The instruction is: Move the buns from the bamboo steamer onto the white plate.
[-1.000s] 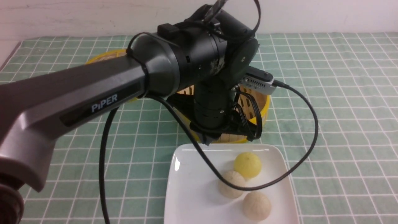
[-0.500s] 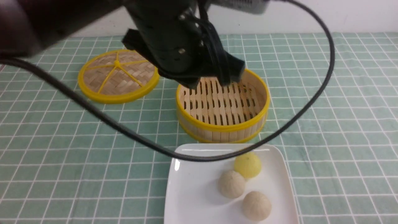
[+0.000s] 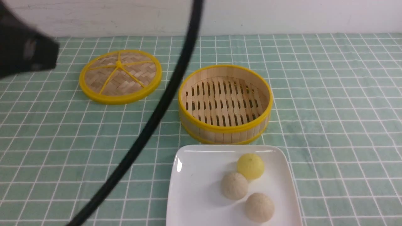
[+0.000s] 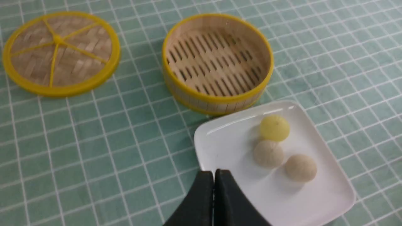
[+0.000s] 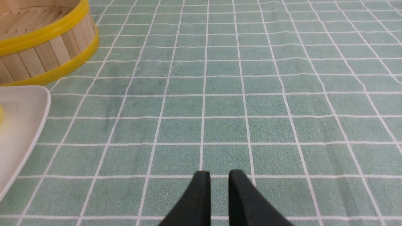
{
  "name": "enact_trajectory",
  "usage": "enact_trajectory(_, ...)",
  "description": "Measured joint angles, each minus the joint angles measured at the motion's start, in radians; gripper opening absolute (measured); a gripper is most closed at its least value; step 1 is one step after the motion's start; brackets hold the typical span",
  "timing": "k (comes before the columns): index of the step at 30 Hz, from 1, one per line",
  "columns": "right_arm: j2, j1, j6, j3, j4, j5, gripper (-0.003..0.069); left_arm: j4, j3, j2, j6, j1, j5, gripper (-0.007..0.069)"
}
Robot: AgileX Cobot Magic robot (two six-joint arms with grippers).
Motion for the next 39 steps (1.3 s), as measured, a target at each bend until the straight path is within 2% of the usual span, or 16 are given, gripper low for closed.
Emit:
enact_trajectory(4, 0.000, 0.000, 0.000, 0.000, 0.000, -0.001, 0.0116, 0.009, 0.228, -0.144, -0.081, 0.000, -0.084, 0.0026)
enact_trajectory(8, 0.000, 0.000, 0.000, 0.000, 0.000, -0.001, 0.0121, 0.013, 0.549, -0.289, -0.156, 0.000, -0.452, 0.0026)
enact_trajectory(9, 0.000, 0.000, 0.000, 0.000, 0.000, -0.001, 0.0121, 0.013, 0.561, -0.294, -0.158, 0.000, -0.452, 0.0026)
enact_trajectory(10, 0.000, 0.000, 0.000, 0.000, 0.000, -0.001, 0.0124, 0.014, 0.638, -0.318, -0.165, 0.000, -0.585, 0.0026)
enact_trajectory(13, 0.000, 0.000, 0.000, 0.001, 0.000, -0.001, 0.0127, 0.014, 0.755, -0.342, -0.168, 0.000, -0.844, 0.0026)
enact_trajectory(17, 0.000, 0.000, 0.000, 0.001, 0.000, -0.001, 0.0130, 0.024, 0.840, -0.342, -0.171, 0.000, -1.046, 0.0031)
enact_trajectory(22, 0.000, 0.000, 0.000, 0.001, 0.000, -0.001, 0.0134, 0.033, 0.884, -0.342, -0.171, 0.000, -1.055, 0.0033)
enact_trajectory(35, 0.000, 0.000, 0.000, 0.001, 0.000, -0.001, 0.0144, 0.059, 0.896, -0.342, -0.152, 0.003, -0.933, 0.0044)
enact_trajectory(39, 0.000, 0.000, 0.000, 0.001, 0.000, -0.001, 0.0148, 0.044, 0.911, -0.362, -0.083, 0.073, -0.934, 0.0044)
